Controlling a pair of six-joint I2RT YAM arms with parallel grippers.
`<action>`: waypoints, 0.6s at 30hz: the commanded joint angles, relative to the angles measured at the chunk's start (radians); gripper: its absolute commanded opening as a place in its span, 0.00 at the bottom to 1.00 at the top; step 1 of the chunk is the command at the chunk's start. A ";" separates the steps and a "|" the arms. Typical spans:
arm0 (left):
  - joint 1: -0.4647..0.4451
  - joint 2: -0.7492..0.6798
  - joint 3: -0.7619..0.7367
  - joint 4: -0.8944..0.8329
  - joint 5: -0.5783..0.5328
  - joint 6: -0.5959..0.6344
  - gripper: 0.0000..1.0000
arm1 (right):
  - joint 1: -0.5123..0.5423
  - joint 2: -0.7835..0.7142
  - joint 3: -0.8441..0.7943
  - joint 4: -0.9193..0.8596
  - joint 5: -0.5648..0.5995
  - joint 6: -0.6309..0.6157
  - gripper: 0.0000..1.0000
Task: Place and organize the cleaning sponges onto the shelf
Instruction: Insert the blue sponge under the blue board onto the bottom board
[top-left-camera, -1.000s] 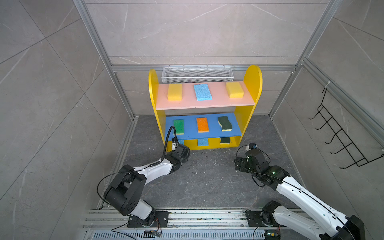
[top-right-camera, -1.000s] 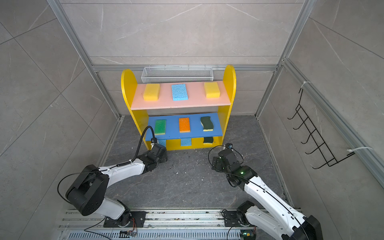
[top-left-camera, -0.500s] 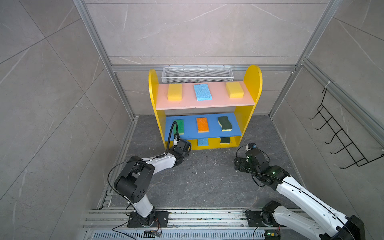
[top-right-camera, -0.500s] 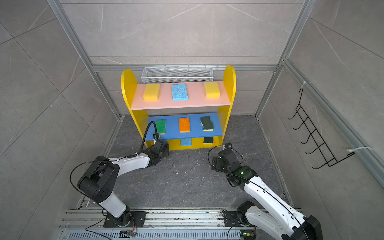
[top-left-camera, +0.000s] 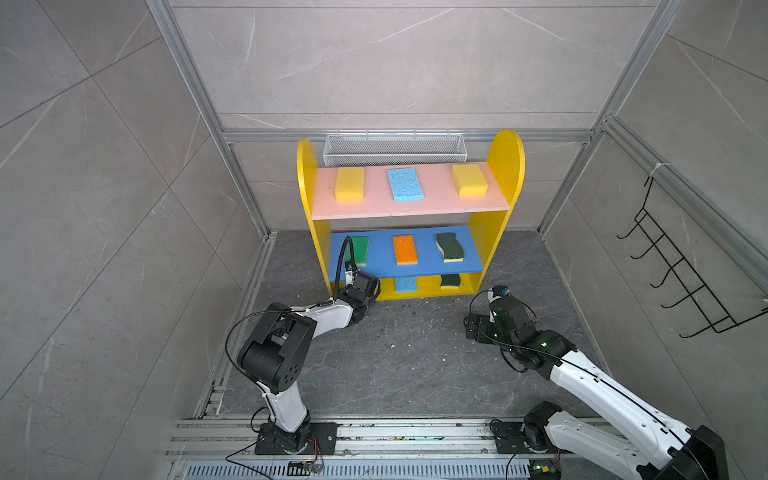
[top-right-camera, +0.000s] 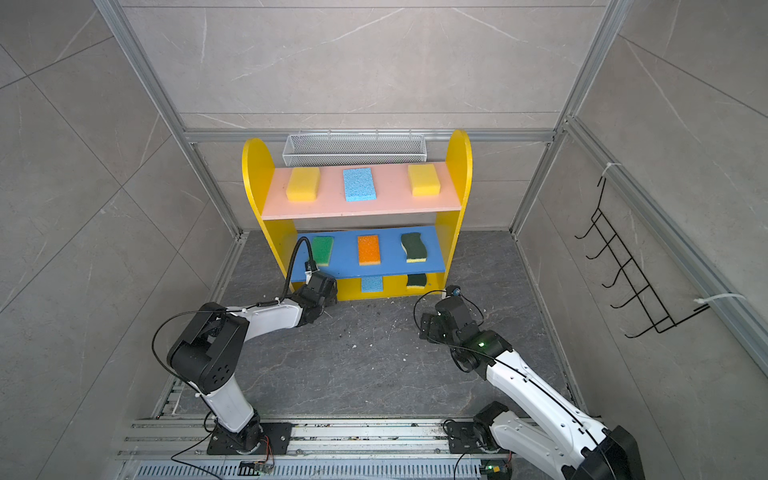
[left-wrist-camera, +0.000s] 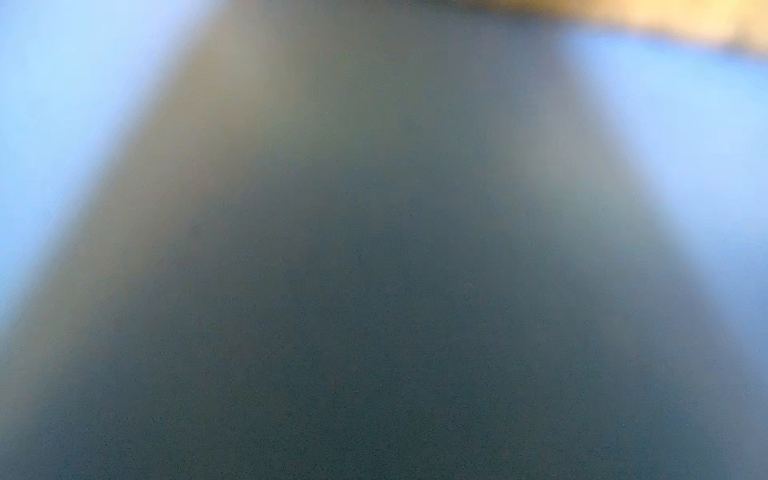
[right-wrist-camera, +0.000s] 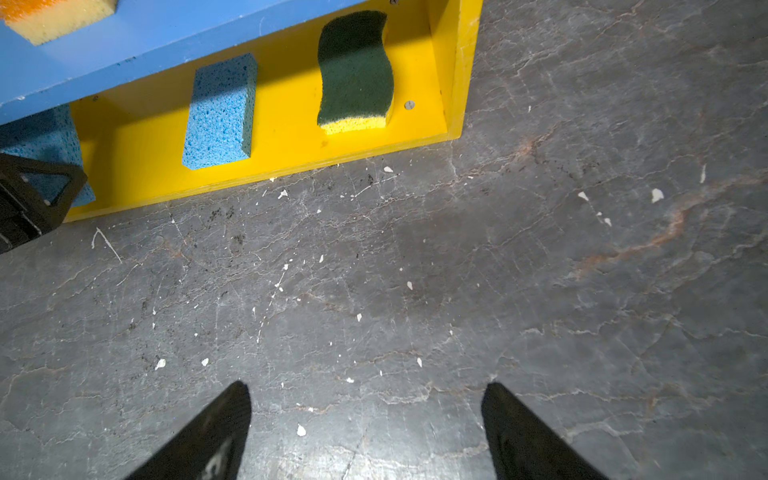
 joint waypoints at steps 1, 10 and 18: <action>0.007 0.028 0.035 0.011 -0.002 0.014 0.70 | -0.004 0.010 -0.011 0.015 -0.014 0.005 0.89; 0.007 0.069 0.060 0.011 -0.004 0.014 0.71 | -0.004 0.012 -0.016 0.015 -0.017 0.008 0.88; 0.007 0.056 0.043 -0.006 -0.022 0.003 0.74 | -0.006 0.003 -0.019 0.014 -0.022 0.011 0.88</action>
